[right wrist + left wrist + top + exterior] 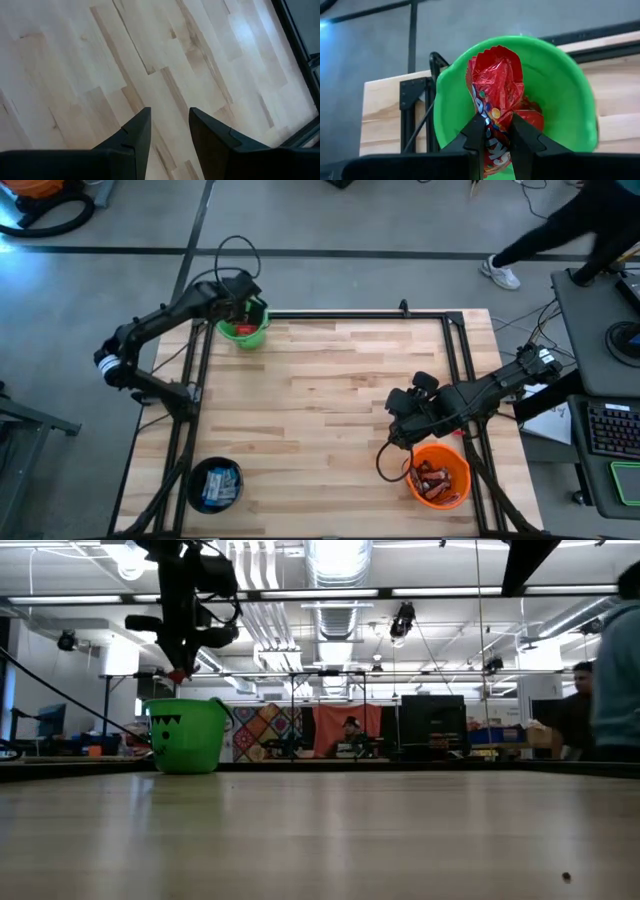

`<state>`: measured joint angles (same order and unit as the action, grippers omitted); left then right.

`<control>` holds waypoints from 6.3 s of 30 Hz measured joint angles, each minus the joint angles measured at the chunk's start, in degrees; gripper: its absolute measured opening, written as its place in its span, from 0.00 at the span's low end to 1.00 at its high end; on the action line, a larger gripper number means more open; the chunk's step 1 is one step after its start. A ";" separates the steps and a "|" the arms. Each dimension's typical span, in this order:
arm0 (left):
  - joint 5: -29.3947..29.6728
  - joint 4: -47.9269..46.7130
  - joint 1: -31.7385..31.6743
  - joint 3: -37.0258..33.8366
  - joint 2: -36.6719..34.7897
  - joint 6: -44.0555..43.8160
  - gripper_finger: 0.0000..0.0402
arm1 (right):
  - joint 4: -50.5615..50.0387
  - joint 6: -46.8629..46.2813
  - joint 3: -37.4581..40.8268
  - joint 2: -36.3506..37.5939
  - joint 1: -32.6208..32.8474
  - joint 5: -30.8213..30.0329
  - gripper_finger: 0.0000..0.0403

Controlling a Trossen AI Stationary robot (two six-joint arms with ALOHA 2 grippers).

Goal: Sort candy
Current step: Put the red candy into the green bucket, then return to Home Position

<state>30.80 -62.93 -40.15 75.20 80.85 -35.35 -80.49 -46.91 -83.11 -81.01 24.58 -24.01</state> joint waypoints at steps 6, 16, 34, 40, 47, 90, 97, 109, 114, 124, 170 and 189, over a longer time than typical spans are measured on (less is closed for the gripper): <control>-4.87 6.30 -2.64 -0.24 1.66 7.05 0.09 | 0.00 -1.56 0.00 0.00 -0.04 0.00 0.31; -4.87 8.60 -3.01 0.00 4.16 9.63 0.20 | 0.00 -4.17 0.00 0.00 -0.04 -0.02 0.31; -12.54 4.80 0.43 4.11 2.64 10.05 0.42 | -0.15 -3.00 0.00 0.00 0.02 -0.02 0.31; -13.88 2.17 6.39 14.46 2.11 10.22 0.42 | -0.23 -1.93 0.00 0.00 0.02 -0.02 0.31; -13.79 -2.78 17.00 26.32 2.07 7.92 0.42 | -0.32 0.02 0.00 0.00 0.02 0.04 0.31; 0.20 -22.78 67.55 29.20 3.58 5.64 0.42 | -3.17 8.39 1.29 30.71 1.68 -9.53 0.31; -9.33 -19.71 67.59 29.18 6.49 12.25 0.42 | -3.62 10.47 1.29 30.69 1.68 -4.95 0.31; -1.26 -27.04 66.76 29.13 8.98 -3.21 0.42 | 1.26 14.29 5.21 42.69 1.68 -9.01 0.31; 1.57 -22.18 68.36 29.13 5.66 -4.00 0.42 | 11.26 20.41 11.01 52.28 1.68 -7.16 0.31; 11.67 -19.08 71.02 29.10 1.51 -5.11 0.42 | 26.12 28.11 24.52 66.25 1.66 -5.60 0.31; 21.18 -8.09 78.46 5.78 -19.42 -11.20 0.42 | 81.92 28.18 73.92 79.82 1.66 -4.02 0.31; 21.16 -5.52 78.61 -3.09 -26.72 -12.24 0.42 | 94.19 25.85 82.38 79.82 1.66 -4.02 0.31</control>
<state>51.96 -68.45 38.46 72.11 54.12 -47.59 13.70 -21.06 -0.73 -1.19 26.24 -28.03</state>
